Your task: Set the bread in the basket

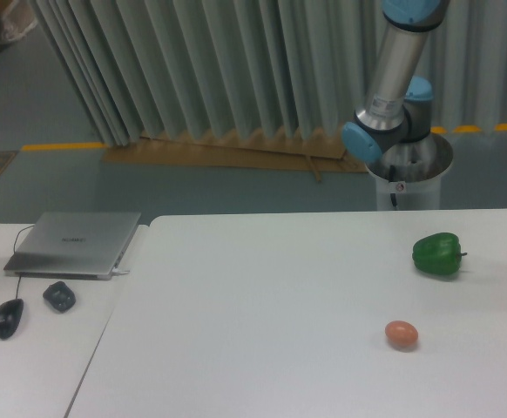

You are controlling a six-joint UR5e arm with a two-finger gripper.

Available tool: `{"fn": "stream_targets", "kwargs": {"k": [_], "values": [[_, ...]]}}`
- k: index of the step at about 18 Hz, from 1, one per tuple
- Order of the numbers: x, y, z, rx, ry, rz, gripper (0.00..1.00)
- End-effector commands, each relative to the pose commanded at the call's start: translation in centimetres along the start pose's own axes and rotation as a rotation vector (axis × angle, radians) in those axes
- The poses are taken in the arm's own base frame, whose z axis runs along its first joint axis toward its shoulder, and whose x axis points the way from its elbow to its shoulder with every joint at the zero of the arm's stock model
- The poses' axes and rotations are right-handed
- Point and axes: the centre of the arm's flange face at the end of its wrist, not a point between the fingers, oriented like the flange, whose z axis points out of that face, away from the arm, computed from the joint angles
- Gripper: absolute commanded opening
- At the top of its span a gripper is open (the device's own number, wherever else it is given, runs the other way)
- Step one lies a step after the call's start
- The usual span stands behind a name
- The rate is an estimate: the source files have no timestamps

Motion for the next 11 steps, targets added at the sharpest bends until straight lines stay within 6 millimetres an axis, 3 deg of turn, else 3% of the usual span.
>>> {"fn": "stream_targets", "kwargs": {"k": [3, 11], "values": [[-0.31, -0.13, -0.95, 0.012, -0.031, -0.002, 1.0], [-0.42, -0.13, -1.18, 0.014, -0.037, -0.003, 1.0]]}}
